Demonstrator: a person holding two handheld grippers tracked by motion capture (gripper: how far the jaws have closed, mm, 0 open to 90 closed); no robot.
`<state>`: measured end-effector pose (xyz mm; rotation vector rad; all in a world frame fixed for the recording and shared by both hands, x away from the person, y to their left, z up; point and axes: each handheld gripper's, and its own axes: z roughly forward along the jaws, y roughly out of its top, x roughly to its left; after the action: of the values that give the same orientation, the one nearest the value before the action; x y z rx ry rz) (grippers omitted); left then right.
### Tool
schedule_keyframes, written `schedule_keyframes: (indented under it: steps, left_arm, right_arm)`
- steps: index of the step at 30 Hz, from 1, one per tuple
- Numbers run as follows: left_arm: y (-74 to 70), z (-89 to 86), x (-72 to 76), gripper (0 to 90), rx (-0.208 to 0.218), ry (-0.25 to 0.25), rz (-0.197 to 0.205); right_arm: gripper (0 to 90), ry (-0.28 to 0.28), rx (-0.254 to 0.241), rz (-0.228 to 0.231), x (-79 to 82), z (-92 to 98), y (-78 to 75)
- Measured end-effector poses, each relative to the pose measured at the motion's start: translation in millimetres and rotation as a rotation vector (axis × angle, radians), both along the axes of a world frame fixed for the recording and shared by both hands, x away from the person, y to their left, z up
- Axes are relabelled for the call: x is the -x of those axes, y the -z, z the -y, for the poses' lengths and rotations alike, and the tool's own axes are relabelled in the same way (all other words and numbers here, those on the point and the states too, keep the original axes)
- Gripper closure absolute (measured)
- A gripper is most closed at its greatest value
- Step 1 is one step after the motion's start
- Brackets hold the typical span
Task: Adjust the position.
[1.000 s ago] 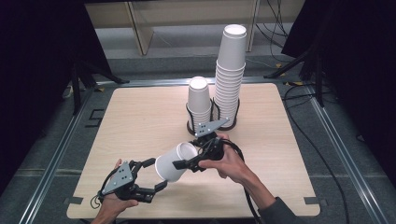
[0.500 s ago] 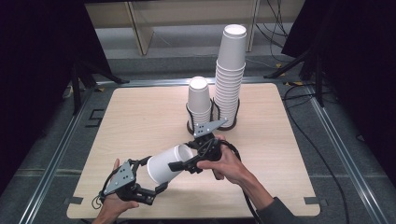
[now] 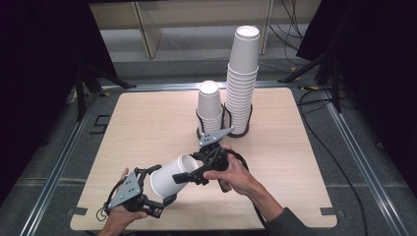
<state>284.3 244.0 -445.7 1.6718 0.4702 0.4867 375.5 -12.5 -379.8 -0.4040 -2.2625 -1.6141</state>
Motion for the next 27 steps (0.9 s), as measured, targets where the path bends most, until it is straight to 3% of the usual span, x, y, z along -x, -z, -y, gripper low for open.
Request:
schedule_keyframes:
  steps: [2,6,9,10,11,13,15,17,19,20,23,25,26,27]
  left_arm:
    - [0.4,0.4,0.7,3.9,-0.011,0.005,0.008]
    - [0.0,-0.3,0.2,5.9,-0.033,0.01,-0.015]
    - [0.8,1.1,-1.4,7.3,-0.022,0.016,-0.021]
    - [-0.6,-0.6,-0.9,7.7,-0.061,0.011,-0.025]
    - [-0.5,-0.6,-0.9,8.1,-0.069,0.013,-0.031]
    - [0.9,0.9,-1.9,8.4,-0.072,0.02,-0.04]
    - [2.0,1.1,-1.4,8.7,-0.132,0.02,-0.05]
    - [4.7,4.6,-1.1,8.8,-0.154,0.027,-0.058]
    - [7.0,8.9,-0.2,8.9,-0.203,0.044,-0.072]
    - [7.8,10.5,0.6,8.9,-0.222,0.05,-0.078]
    - [8.5,12.4,1.1,9.0,-0.253,0.067,-0.085]
    - [9.0,12.9,1.1,9.1,-0.252,0.066,-0.083]
    - [8.1,12.1,1.2,9.1,-0.276,0.069,-0.083]
    - [8.4,12.4,1.5,9.1,-0.278,0.073,-0.088]
  right_arm:
    - [22.8,0.003,0.001,0.01,-1.2,-0.8,2.1]
    - [22.5,0.001,0.012,-0.031,-2.2,0.4,4.6]
    - [21.9,0.002,0.01,-0.037,-4.1,0.4,7.7]
    - [21.6,0.006,0.017,-0.033,-4.2,0.6,7.7]
    - [21.5,0.0,0.023,-0.022,-4.1,0.6,7.5]
    - [19.7,0.004,0.055,0.017,-3.0,1.4,4.9]
    - [17.0,0.009,0.135,0.103,0.5,2.4,-0.5]
    - [16.4,0.006,0.218,0.219,4.7,3.3,-6.4]
    - [17.1,-0.004,0.293,0.248,12.7,3.5,-11.2]
    - [17.3,-0.02,0.301,0.303,13.4,2.4,-12.6]
    - [17.4,-0.048,0.371,0.36,19.5,-0.4,-14.4]
    - [17.5,-0.069,0.402,0.374,22.1,-1.7,-13.4]
    - [17.8,-0.065,0.434,0.34,25.6,-2.0,-12.5]
    - [17.9,-0.081,0.445,0.363,25.2,-3.0,-11.3]
